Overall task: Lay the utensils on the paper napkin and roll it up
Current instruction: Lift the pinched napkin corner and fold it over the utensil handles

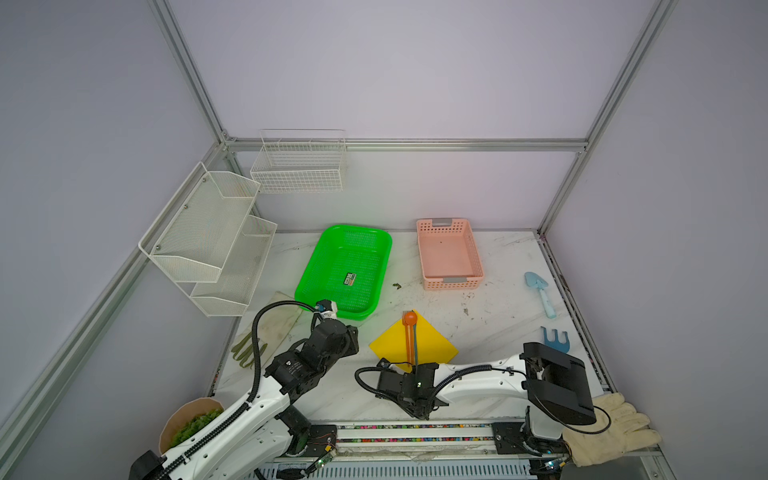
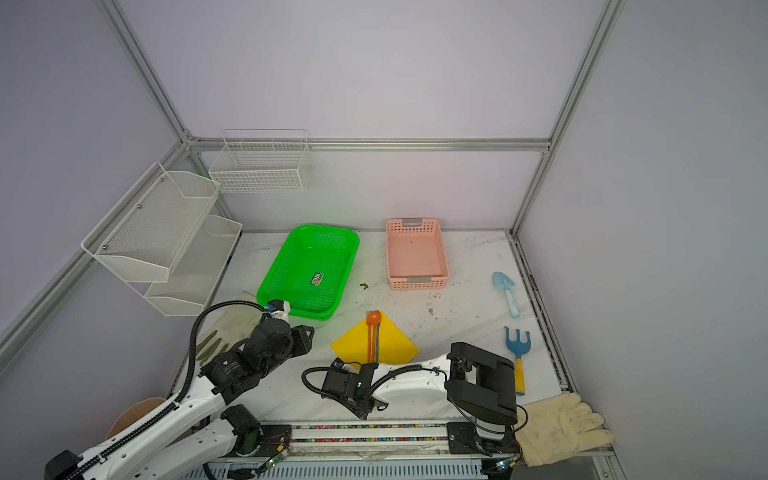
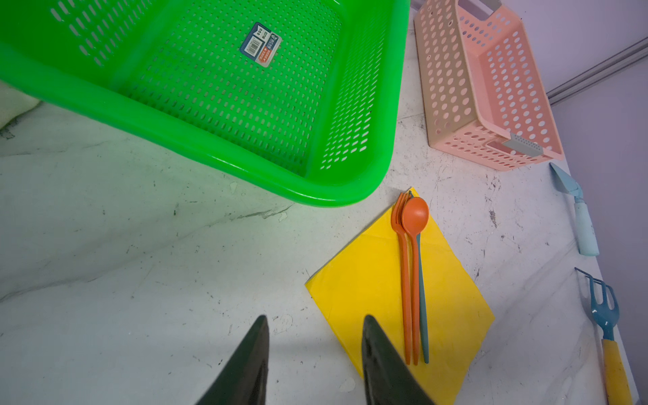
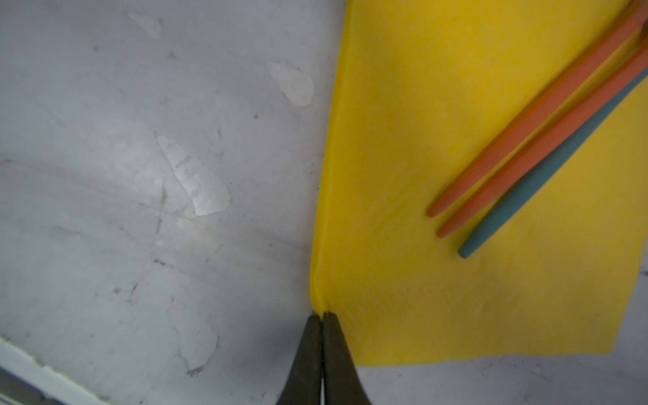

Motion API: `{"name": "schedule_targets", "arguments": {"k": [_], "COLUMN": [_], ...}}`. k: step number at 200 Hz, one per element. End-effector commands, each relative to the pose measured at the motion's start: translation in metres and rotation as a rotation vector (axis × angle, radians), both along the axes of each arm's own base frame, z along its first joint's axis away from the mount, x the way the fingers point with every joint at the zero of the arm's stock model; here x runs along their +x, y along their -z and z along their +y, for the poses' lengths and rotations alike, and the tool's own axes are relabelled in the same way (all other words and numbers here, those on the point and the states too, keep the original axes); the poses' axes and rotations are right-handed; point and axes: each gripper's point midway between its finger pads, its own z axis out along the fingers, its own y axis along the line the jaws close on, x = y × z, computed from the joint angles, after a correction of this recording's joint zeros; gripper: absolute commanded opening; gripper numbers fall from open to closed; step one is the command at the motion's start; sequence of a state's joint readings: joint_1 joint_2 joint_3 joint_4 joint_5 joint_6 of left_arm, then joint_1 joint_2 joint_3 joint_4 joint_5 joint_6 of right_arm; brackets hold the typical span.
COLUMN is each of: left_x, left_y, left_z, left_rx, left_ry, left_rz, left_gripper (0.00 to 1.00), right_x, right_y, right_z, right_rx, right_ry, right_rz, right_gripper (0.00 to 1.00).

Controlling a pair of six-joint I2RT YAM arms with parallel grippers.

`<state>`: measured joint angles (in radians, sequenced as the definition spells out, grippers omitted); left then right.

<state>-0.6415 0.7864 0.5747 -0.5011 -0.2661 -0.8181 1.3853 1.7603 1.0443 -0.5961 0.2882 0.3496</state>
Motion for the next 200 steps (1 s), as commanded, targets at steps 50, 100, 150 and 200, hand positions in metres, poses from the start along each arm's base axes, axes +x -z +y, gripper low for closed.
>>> {"name": "schedule_targets", "arguments": {"k": [50, 100, 150, 200], "left_x": [-0.002, -0.004, -0.01, -0.016], "left_y": [0.001, 0.002, 0.001, 0.003], "left_z": [0.004, 0.0, -0.005, -0.006], "left_rx": [0.016, -0.002, -0.043, -0.065], "left_ry": [0.003, 0.027, 0.056, 0.076], "left_rz": [-0.011, -0.001, -0.001, 0.0], "left_gripper": [0.41, 0.41, 0.4, 0.4], "right_x": [0.022, 0.034, 0.046, 0.056], "right_y": [-0.016, -0.021, -0.026, -0.028], "right_z": [0.004, 0.007, 0.01, 0.015], "right_rx": [-0.027, -0.037, -0.047, -0.058], "right_ry": [0.004, -0.007, -0.022, -0.038], "right_rz": [-0.084, -0.103, -0.113, -0.128], "right_gripper": [0.06, 0.06, 0.06, 0.06]}}
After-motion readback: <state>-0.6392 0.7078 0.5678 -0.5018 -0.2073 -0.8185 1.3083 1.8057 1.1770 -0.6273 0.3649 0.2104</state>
